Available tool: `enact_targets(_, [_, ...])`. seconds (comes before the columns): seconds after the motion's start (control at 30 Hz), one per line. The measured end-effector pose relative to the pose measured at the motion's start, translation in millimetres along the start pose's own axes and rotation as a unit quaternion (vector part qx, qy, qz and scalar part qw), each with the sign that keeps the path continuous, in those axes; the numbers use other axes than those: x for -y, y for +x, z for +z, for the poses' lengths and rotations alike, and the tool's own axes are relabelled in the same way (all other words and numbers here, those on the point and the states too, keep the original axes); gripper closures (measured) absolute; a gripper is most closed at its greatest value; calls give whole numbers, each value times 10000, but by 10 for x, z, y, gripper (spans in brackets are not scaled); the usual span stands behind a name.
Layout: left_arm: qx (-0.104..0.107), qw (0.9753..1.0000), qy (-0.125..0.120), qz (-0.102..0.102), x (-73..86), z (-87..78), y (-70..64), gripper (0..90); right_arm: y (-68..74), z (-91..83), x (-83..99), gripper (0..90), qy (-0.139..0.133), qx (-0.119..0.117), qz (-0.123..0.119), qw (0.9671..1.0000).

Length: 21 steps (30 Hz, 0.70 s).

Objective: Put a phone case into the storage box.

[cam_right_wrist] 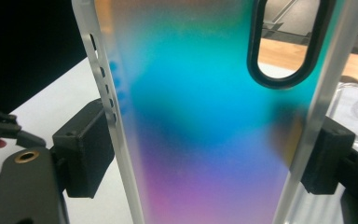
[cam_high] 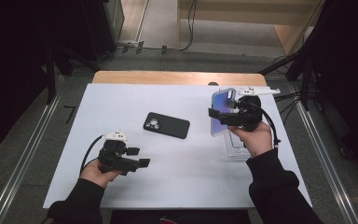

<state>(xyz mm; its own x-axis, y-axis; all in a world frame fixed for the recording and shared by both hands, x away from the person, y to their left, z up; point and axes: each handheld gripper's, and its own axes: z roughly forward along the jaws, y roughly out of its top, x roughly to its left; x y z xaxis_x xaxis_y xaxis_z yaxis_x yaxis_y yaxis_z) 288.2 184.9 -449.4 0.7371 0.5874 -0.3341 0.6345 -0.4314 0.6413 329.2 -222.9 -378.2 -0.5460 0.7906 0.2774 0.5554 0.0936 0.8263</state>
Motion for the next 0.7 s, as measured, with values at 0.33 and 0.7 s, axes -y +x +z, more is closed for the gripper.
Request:
enact_targets(0.33, [-84,10000,-37,-35,43,-21,-6,293,-198,-140,-67,166,-292,319,278,9987])
enact_targets(0.7, [-174,9998,-47,-115,85,-46,-1,293,-458,-126,-74,166,-512,899,378,9939])
